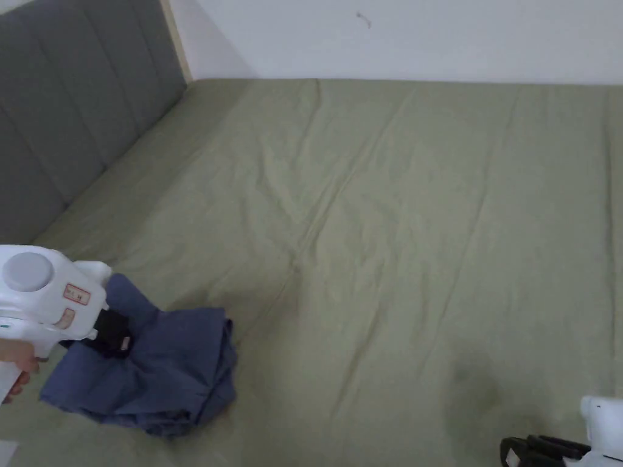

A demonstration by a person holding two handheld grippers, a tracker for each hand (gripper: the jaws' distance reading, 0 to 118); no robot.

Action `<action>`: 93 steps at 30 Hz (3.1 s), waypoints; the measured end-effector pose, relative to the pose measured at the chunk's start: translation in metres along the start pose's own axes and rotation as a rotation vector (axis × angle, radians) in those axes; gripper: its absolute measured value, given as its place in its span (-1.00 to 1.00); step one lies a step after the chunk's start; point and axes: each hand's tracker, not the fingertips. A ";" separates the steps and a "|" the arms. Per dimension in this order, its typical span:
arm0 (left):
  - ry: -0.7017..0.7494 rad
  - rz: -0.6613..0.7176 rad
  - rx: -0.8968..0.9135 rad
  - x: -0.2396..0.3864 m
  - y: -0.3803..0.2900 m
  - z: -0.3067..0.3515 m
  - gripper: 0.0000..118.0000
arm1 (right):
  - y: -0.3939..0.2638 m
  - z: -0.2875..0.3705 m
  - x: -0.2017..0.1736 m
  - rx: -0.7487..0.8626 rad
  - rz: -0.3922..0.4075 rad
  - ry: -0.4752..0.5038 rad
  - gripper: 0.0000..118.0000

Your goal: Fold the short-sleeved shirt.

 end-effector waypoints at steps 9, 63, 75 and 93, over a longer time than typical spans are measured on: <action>0.260 0.059 -0.003 -0.038 0.003 -0.022 0.23 | -0.004 -0.006 0.014 -0.040 -0.008 -0.044 -0.97; -0.050 -0.029 1.273 0.378 -0.291 0.267 -1.00 | -0.077 0.244 -0.083 0.872 0.283 -0.457 -0.97; -0.001 0.024 1.297 0.368 -0.290 0.272 -1.00 | -0.073 0.249 -0.086 0.898 0.261 -0.510 -0.97; -0.040 0.000 1.240 0.371 -0.271 0.269 0.73 | -0.067 0.248 -0.072 0.910 0.218 -0.556 0.99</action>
